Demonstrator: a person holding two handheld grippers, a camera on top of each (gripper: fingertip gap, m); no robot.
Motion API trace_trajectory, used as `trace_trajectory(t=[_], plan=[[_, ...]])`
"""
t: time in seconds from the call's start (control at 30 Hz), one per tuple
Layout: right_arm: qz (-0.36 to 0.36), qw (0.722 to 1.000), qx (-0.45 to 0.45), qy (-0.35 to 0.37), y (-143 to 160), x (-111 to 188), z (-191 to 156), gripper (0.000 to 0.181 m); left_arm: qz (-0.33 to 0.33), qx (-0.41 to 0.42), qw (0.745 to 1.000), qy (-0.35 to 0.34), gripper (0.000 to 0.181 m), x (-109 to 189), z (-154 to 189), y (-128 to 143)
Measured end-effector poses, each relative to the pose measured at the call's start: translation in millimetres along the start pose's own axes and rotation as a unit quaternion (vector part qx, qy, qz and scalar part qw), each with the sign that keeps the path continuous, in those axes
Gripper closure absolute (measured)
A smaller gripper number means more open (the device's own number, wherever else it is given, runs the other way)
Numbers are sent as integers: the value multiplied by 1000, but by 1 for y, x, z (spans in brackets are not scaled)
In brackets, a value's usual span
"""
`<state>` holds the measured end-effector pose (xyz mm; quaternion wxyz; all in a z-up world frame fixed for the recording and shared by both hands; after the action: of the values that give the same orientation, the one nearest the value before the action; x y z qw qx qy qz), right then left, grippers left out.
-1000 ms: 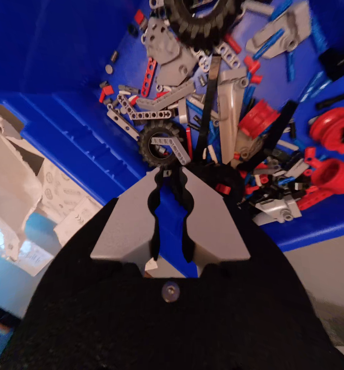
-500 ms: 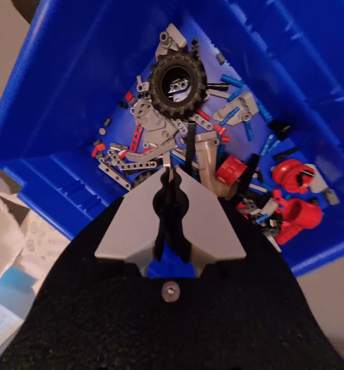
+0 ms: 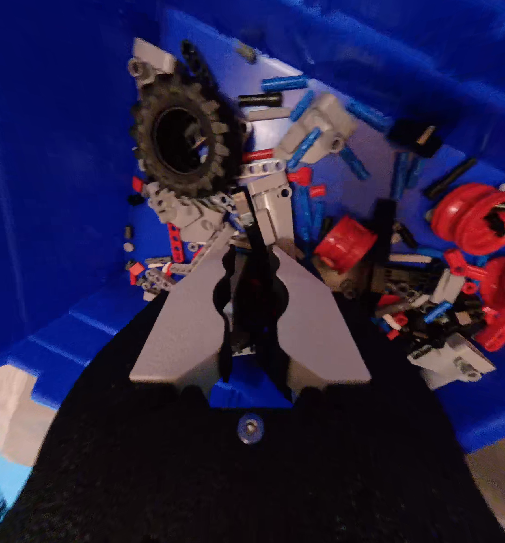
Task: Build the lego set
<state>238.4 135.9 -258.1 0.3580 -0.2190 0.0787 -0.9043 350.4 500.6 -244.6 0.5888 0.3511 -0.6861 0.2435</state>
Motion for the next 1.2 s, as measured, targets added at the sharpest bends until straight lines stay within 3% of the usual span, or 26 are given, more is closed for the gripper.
trace_trajectory(t=[0.1,0.27,0.4,0.67,0.83,1.0,1.1,1.2], plan=[[0,1000,0,0,0,0,0,181,-14,43,997,-63,174,1,-29,3],[0,1000,0,0,0,0,0,181,-17,101,985,-137,177,21,-59,18],[0,1000,-1,-1,0,0,0,181,29,106,990,-83,178,34,-46,15],[-1,1000,-1,0,0,0,0,181,-3,25,999,47,175,18,2,22],[-1,1000,-1,-1,0,0,0,181,-32,0,999,24,181,-2,3,12],[-1,1000,-1,0,0,0,0,181,58,58,996,34,178,7,-8,-14],[-1,1000,-1,0,0,0,0,181,50,63,997,15,178,17,-13,-3],[-1,1000,-1,-1,0,0,0,181,18,30,998,58,179,21,7,11]])
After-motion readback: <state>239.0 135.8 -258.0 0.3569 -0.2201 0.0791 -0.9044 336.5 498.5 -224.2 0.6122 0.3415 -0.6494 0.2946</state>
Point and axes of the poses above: each gripper's, where its closed fingertips meet, x back along the fingers, y out of its underside, z = x × y across the jaws, the point moved 3 cm from there along x, back along the fingers, and after that the axes turned 10 degrees about -z, right-handed, at the moved point
